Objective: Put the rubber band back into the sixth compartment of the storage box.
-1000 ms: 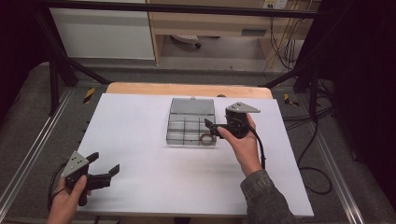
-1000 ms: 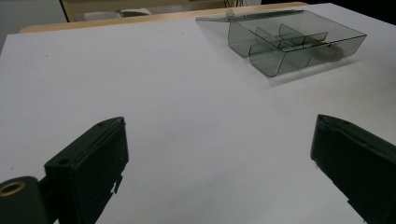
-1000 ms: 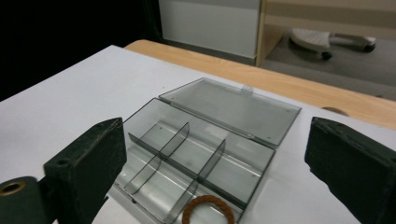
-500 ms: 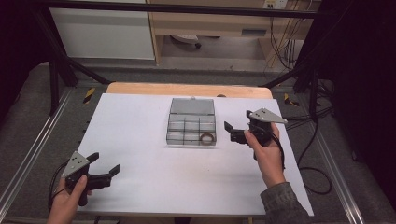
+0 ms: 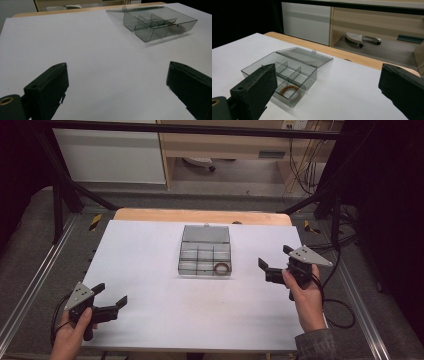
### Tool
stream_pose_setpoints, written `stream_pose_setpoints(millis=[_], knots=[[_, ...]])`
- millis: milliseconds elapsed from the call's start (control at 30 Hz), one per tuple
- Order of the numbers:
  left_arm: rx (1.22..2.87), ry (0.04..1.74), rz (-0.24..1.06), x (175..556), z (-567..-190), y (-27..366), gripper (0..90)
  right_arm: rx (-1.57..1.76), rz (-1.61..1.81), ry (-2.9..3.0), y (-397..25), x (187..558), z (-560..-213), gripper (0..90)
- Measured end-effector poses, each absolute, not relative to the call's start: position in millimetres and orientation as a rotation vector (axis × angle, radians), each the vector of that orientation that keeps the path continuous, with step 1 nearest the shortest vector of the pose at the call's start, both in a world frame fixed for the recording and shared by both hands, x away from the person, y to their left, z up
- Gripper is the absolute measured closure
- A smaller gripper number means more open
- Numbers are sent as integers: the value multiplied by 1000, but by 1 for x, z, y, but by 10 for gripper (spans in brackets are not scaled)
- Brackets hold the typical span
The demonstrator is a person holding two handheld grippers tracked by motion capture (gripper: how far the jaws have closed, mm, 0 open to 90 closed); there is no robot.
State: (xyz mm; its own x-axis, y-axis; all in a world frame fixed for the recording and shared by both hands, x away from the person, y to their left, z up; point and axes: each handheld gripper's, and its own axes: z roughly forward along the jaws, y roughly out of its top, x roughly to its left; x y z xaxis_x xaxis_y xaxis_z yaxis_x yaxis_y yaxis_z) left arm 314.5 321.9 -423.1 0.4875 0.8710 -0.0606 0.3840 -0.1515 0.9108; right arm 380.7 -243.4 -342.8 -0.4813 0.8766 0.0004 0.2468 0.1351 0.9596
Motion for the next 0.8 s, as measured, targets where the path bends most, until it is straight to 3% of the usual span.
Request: stream_pose_setpoints(millis=[400,800], knots=[[1742,1069,614,315,-424,321,45,1161,1360,1793,-273,347,-376,48],[1738,1067,612,314,-423,321,45,1200,1323,1881,-266,335,-423,32]])
